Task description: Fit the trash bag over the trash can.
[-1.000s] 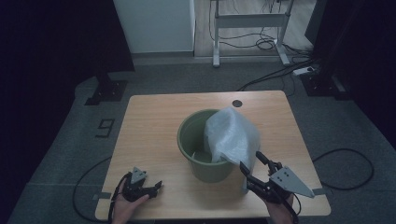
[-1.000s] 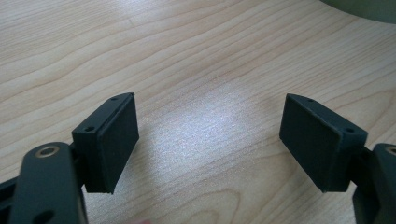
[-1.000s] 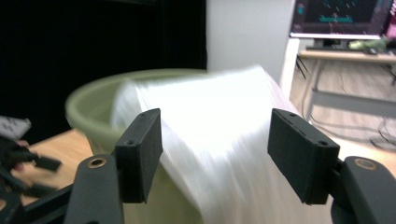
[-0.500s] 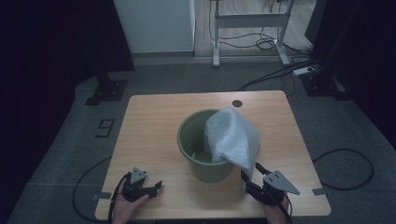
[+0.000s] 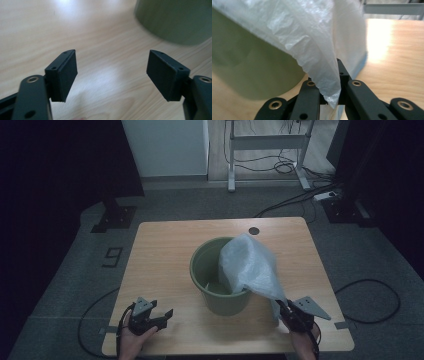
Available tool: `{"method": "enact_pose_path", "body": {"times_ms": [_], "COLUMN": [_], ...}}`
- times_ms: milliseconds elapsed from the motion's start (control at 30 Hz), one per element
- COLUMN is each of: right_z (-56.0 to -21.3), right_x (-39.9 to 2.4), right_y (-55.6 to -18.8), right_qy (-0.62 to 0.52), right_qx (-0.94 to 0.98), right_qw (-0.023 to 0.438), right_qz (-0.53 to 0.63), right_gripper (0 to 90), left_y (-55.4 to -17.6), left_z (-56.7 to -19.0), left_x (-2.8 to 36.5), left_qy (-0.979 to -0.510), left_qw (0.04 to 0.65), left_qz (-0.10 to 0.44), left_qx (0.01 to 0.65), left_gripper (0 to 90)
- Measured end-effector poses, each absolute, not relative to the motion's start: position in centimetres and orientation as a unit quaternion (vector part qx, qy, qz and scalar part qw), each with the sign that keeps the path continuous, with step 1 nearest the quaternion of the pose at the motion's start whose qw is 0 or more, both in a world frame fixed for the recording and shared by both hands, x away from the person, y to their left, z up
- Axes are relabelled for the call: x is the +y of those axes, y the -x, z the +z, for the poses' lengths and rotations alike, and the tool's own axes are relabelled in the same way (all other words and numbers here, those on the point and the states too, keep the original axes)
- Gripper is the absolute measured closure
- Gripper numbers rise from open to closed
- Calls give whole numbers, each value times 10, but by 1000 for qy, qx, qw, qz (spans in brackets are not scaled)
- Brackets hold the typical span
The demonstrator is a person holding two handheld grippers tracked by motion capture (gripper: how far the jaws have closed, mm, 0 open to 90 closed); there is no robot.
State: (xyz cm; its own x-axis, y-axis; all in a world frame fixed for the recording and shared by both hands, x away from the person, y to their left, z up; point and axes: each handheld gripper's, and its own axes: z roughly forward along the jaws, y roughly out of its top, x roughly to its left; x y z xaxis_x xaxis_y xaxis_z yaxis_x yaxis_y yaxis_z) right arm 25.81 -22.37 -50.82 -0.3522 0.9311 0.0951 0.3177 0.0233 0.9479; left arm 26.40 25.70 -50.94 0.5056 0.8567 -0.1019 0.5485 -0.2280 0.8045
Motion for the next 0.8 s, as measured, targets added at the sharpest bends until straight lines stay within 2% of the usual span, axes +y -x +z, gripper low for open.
{"method": "enact_pose_path", "body": {"times_ms": [200, 367, 567, 800], "right_z": [-488, -465, -436, -412], "right_x": [-243, -249, -246, -236], "right_y": [-265, -271, -272, -270], "right_qy": [-499, -494, -474, -447], "right_qx": [595, 563, 552, 557], "right_qw": [321, 340, 352, 363], "right_qz": [542, 569, 588, 599], "right_gripper": [850, 850, 850, 849], "left_y": [-257, -251, -249, -253], "left_z": [-480, -449, -422, -404], "left_x": [242, 235, 226, 213], "left_qy": [-750, -733, -705, -695], "left_qw": [435, 462, 511, 520], "left_qz": [221, 216, 214, 246], "left_qx": [446, 449, 443, 430], "left_gripper": [283, 284, 267, 263]}}
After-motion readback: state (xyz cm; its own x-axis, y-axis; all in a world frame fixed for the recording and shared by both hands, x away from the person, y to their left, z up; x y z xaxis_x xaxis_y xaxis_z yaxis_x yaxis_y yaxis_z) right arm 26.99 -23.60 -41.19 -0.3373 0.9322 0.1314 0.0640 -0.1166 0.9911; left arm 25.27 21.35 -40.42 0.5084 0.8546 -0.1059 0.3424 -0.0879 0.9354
